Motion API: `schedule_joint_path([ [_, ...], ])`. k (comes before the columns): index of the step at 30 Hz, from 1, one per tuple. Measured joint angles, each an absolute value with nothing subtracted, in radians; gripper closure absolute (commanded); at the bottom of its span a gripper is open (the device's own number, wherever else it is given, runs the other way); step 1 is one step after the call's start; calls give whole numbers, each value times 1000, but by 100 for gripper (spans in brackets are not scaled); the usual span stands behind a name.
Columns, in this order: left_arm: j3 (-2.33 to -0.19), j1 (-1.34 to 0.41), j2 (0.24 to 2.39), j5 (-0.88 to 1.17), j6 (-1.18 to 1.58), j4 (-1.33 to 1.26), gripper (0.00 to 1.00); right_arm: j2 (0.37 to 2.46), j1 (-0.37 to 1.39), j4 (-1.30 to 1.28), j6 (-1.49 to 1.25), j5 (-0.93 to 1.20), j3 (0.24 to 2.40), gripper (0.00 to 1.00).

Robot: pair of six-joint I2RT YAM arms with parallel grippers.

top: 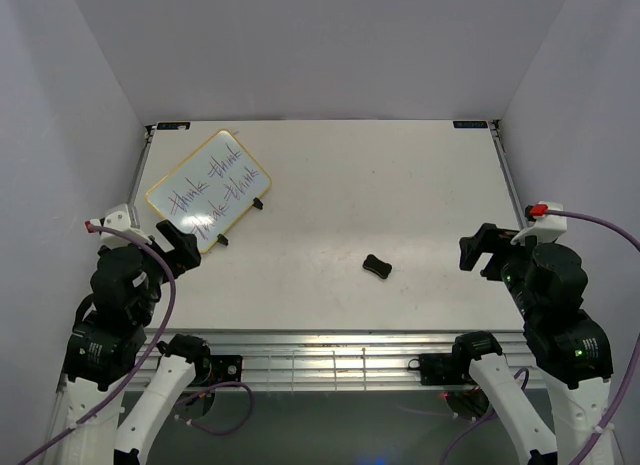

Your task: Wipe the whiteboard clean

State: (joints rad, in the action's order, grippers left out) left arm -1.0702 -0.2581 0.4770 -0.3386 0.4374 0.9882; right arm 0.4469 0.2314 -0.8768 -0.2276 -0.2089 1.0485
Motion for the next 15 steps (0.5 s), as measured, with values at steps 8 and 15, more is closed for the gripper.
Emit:
schedule_joint_path([
  [8,-1006,-258,498,-312,493,976,2,394,231,-787,-223,-189,923,10],
  [15,-934,-258,612,-159,530,842,2,290,231,-680,-218,-123,832,10],
])
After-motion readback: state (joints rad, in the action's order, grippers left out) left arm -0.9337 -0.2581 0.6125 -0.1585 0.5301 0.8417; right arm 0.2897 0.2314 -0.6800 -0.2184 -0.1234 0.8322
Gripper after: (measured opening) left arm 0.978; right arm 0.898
